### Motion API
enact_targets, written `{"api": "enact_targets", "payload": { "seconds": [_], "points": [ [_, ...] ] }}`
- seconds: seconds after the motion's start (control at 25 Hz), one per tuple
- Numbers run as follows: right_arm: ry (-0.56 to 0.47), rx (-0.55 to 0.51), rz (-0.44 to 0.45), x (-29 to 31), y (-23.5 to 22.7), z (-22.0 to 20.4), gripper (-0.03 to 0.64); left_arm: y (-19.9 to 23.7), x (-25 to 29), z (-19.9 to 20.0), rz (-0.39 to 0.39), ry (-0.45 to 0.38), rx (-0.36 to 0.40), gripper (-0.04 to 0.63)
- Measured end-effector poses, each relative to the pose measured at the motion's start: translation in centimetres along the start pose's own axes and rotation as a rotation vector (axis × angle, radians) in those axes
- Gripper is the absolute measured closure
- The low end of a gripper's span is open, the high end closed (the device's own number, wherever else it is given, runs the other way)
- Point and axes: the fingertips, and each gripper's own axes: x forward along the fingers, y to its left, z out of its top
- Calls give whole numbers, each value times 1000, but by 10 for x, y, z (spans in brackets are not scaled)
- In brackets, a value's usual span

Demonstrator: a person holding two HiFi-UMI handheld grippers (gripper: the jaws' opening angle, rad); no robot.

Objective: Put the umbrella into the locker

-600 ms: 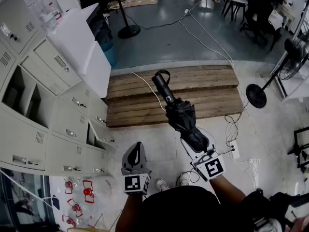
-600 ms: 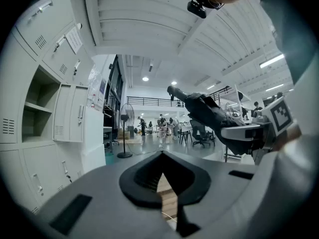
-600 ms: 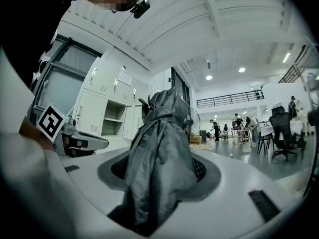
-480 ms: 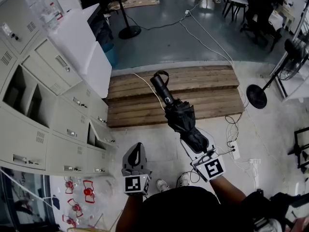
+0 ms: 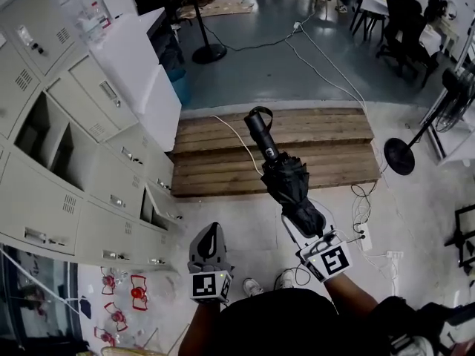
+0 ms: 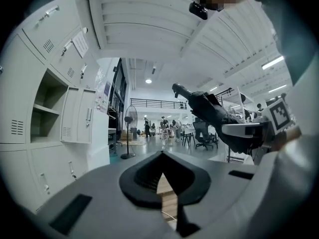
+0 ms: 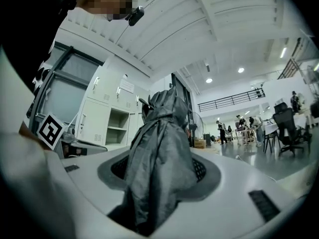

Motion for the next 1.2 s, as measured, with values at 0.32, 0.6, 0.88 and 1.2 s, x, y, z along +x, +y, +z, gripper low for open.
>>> {"api": "enact_targets", "payload": {
  "seconds": [0.32, 0.6, 0.88, 1.2],
  "points": [
    [-26, -29, 57, 28, 35, 10, 390, 33, -18, 7, 28, -21, -3, 600],
    [-26, -18, 97, 66, 76, 3, 390, 88, -36, 1, 73, -38, -3, 600],
    [-38, -23, 178, 109, 110, 0, 390, 134, -48, 2, 136, -28, -11, 600],
    [-46, 6, 282, 184, 127, -8, 390, 190, -38, -4, 248, -17, -17, 600]
  ]
}}
